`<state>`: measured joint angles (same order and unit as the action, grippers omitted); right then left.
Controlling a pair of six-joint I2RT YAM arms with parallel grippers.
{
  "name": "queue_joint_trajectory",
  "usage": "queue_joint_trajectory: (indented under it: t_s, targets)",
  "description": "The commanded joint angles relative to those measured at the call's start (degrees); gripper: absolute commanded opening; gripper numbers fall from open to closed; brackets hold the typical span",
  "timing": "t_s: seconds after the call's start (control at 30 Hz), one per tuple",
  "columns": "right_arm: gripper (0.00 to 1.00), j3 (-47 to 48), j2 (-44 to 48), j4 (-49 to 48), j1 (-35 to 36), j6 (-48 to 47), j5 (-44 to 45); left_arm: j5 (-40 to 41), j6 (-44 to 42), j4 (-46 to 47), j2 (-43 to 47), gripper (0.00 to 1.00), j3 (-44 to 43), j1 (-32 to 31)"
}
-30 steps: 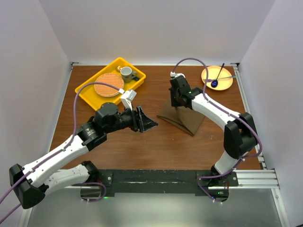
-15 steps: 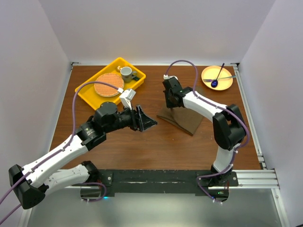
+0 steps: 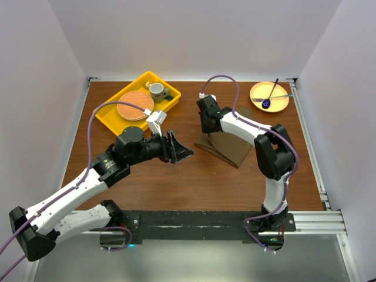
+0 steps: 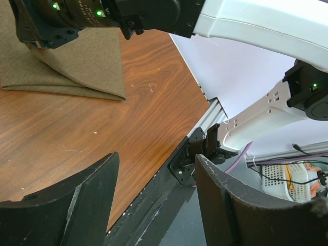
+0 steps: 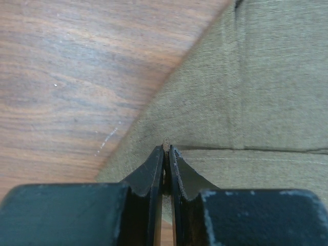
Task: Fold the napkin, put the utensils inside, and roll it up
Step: Fold the napkin
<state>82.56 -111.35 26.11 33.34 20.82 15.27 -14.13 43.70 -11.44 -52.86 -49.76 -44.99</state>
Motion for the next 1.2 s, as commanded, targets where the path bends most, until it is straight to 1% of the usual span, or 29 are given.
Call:
queue_joint_trajectory:
  t_s: [0.0,0.07,0.1,0.13,0.2,0.23,0.3,0.33,0.4,0.43,0.47,0.5,0.53,0.57,0.6,0.63,0.67,0.7,0.73,0.77,0.8,0.87,0.9,0.97,1.03,1.1,1.17]
  targets:
    - [0.11,3.04,-1.14,-2.03,1.02,2.03,-1.99,0.16,-1.6,1.07,0.92,0.66,-2.01,0.61]
    - [0.15,3.13,-1.5,-1.59,1.11,2.12,-3.04,0.16,-1.69,0.98,1.01,0.66,-2.01,0.61]
    - [0.2,3.22,-1.41,-1.15,1.02,2.29,-4.18,0.16,-1.87,0.98,1.09,0.66,-2.01,0.61]
    - [0.36,3.3,-0.89,-0.8,1.02,2.3,-5.24,0.33,-1.95,0.64,1.01,0.66,-2.01,0.69]
    - [0.52,3.04,1.82,0.61,0.94,2.91,-7.0,1.29,-2.3,0.28,1.09,0.66,-2.1,0.87]
    - [0.65,2.78,3.23,0.87,0.76,3.61,-7.01,1.91,-2.22,0.45,1.18,0.67,-1.92,0.96]
    - [0.73,0.06,7.36,0.17,0.06,4.49,-6.83,3.4,-1.96,0.98,0.48,0.67,-1.83,1.05]
    - [0.77,-1.17,11.64,-0.09,-1.68,5.89,-7.18,4.02,-1.78,1.68,-0.13,0.67,-1.83,1.13]
    - [0.77,-5.03,15.09,-0.1,-4.5,7.21,-8.4,4.9,-1.43,4.48,-3.28,0.67,-1.48,1.14]
    - [0.77,-7.05,17.89,0.86,-8.17,8.18,-9.19,4.73,-1.34,5.28,-4.95,0.67,-1.74,1.14]
    - [0.77,-8.02,18.79,3.14,-10.03,8.45,-9.29,4.55,-1.25,5.72,-7.06,0.68,-2.36,1.14]
    - [0.77,-9.08,19.85,3.94,-11.88,8.36,-8.77,4.46,-1.51,6.51,-11.78,0.69,-4.28,1.22]
    - [0.76,-11.35,21.51,4.21,-15.29,6.79,-7.81,4.72,-1.86,6.43,-14.52,0.69,-5.6,1.22]
    - [0.76,-12.42,22.48,4.39,-16.89,5.82,-6.93,4.99,-2.3,6.0,-17.34,0.7,-7.27,1.22]
    - [0.75,-13.3,23.1,4.56,-18.65,5.03,-6.13,5.16,-4.05,5.47,-23.02,0.71,-10.85,1.22]
    - [0.74,-14.87,24.41,4.57,-22.06,4.15,-5.78,6.47,-4.93,5.12,-25.69,0.71,-12.71,1.31]
    - [0.71,-15.58,24.95,4.3,-23.83,3.79,-5.86,7.35,-5.64,4.24,-28.41,0.71,-14.73,1.4]
    - [0.68,-16.37,25.48,3.87,-25.5,3.62,-5.86,8.15,-7.56,3.63,-33.48,0.71,-18.5,1.75]
    - [0.66,-17.6,25.92,3.08,-28.04,3.53,-5.34,9.81,-8.71,3.1,-35.97,0.72,-20.53,1.84]
    - [0.61,-18.14,26.27,2.64,-28.77,3.53,-4.29,10.87,-9.94,1.87,-38.52,0.73,-22.82,2.01]
    - [0.61,-18.49,26.19,2.2,-29.38,3.27,-4.19,11.92,-12.13,-2.05,-43.5,0.74,-27.8,2.36]
    - [0.61,-18.76,24.53,0.96,-31.05,2.65,-4.98,15.61,-13.72,-5.86,-47.84,0.77,-32.4,2.8]
    - [0.63,-18.67,23.73,0.7,-32.28,2.56,-5.42,16.41,-14.86,-7.96,-50.99,0.79,-35.12,3.07]
    - [0.64,-18.06,21.71,-0.44,-33.16,2.21,-7.34,18.69,-15.84,-8.86,-53.13,0.8,-36.81,3.51]
    - [0.64,-16.92,18.99,-0.97,-35.62,2.29,-9.73,18.79,-17.68,-8.6,-55.33,0.81,-38.13,3.77]
    - [0.62,-16.21,17.14,-1.58,-36.15,2.47,-10.25,19.23,-18.91,-9.64,-57.35,0.81,-39.36,4.12]
    - [0.57,-15.77,16.26,-2.9,-36.15,2.39,-11.48,19.14,-19.88,-9.3,-58.05,0.81,-39.02,4.47]
